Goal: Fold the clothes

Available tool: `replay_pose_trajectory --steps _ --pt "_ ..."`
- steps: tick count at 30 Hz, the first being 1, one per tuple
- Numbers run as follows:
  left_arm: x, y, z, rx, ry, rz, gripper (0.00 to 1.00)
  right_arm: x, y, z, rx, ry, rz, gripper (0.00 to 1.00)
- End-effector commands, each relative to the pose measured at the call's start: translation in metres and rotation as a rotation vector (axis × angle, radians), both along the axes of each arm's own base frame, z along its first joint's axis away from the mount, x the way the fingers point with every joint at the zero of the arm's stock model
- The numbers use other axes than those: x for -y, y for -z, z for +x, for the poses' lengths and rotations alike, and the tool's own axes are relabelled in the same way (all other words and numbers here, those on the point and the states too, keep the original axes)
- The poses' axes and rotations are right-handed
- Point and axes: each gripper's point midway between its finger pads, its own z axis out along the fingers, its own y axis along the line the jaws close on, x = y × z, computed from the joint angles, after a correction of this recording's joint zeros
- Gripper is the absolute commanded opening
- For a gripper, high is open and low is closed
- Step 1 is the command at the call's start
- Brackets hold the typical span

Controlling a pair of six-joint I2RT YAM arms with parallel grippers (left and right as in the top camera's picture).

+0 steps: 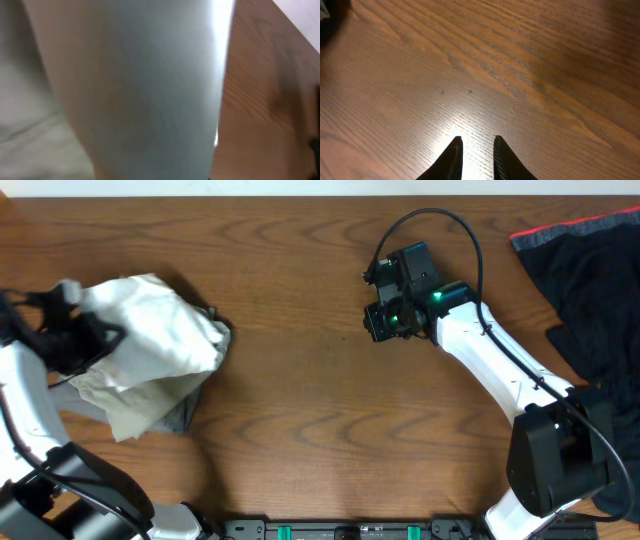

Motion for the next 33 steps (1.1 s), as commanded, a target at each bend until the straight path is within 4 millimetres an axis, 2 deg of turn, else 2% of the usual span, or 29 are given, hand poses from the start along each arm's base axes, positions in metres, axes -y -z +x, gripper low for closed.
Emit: replay_pose_trajectory --steps 1,2,4,6,7,8,9,12,15,18,22,24,27,29,31,33 --pt "-0.028 0.008 -0.009 -0.026 -0.066 0.035 0.12 0.003 0.0 0.002 -0.005 0.02 0.002 0.2" --pt "-0.033 0.012 -0.011 -0.037 -0.079 0.048 0.25 0.003 0.0 0.002 -0.005 0.02 0.002 0.2" --pt "-0.044 0.021 -0.017 -0.092 -0.112 0.094 0.43 0.003 0.0 0.002 -0.005 0.02 0.001 0.2" --pt "-0.057 0.029 -0.027 -0.169 -0.196 0.131 0.53 0.004 0.001 0.001 -0.009 0.02 0.001 0.2" --pt "-0.061 0.031 -0.029 -0.194 -0.235 0.136 0.64 0.004 0.001 0.001 -0.01 0.02 0.0 0.2" --pt "-0.062 0.03 -0.03 -0.2 -0.255 0.13 0.83 0.004 0.001 0.001 -0.009 0.021 0.0 0.2" --pt "-0.061 0.028 -0.031 -0.203 -0.258 0.126 0.98 0.004 0.001 0.002 -0.009 0.022 0.0 0.2" --pt "-0.058 0.015 -0.038 -0.218 -0.262 0.12 0.98 0.006 -0.001 0.001 -0.008 0.025 0.001 0.2" --pt "-0.059 -0.018 -0.042 -0.189 -0.281 0.138 0.98 0.008 -0.012 0.001 0.01 0.028 0.012 0.22" --pt "-0.058 -0.073 -0.048 -0.108 -0.301 0.198 0.98 0.012 -0.038 0.005 0.074 0.04 0.038 0.26" --pt "-0.043 -0.162 -0.06 0.084 -0.318 0.321 0.98 0.021 -0.091 0.007 0.207 0.059 0.089 0.34" --pt "-0.018 -0.205 -0.065 0.218 -0.277 0.343 0.98 0.025 -0.12 0.003 0.276 0.064 0.115 0.37" --pt "0.031 -0.241 -0.071 0.375 -0.126 0.368 0.98 0.03 -0.158 -0.006 0.369 0.07 0.15 0.41" --pt "0.067 -0.25 -0.079 0.431 0.004 0.375 0.98 0.034 -0.185 -0.016 0.433 0.069 0.174 0.44" --pt "0.106 -0.25 -0.09 0.462 0.174 0.384 0.92 0.038 -0.209 -0.026 0.49 0.068 0.197 0.48" --pt "0.146 -0.245 -0.109 0.466 0.325 0.368 0.89 0.042 -0.236 -0.041 0.558 0.067 0.223 0.6"
